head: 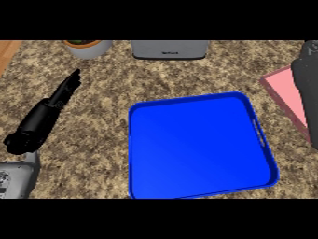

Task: Pick the lemon from the tray and place it in the cardboard box

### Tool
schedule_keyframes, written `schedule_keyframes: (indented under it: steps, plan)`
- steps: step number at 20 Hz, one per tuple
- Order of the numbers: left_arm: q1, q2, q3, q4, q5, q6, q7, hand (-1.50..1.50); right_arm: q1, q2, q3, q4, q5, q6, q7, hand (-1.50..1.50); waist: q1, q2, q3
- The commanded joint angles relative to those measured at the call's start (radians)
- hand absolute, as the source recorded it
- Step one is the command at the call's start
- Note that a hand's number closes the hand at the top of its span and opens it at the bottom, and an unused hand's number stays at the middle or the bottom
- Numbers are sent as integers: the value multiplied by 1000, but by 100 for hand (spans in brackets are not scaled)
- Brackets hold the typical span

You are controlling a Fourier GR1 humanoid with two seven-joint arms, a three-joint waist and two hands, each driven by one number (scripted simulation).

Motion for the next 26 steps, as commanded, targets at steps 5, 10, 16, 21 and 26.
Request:
schedule_keyframes:
  steps: [5,10,16,21,26]
  plan:
    - [-8,27,39,32,16,-37,-30,0,-19,-223,-93,194,-41,103,-135,150,6,4,0]
    - [-17,-10,18,-13,10,-12,15,0,19,-296,-137,343,-108,288,-195,150,6,5,1]
    - [-48,8,35,42,6,-34,-14,0,30,-385,-141,509,-114,380,-341,150,11,9,1]
    - [-21,-24,0,9,-15,-23,3,0,24,-424,-147,628,-120,472,-390,-150,19,8,1]
    - [-21,-28,-2,18,-35,-16,-11,0,48,-419,-158,635,-165,484,-612,-150,16,8,2]
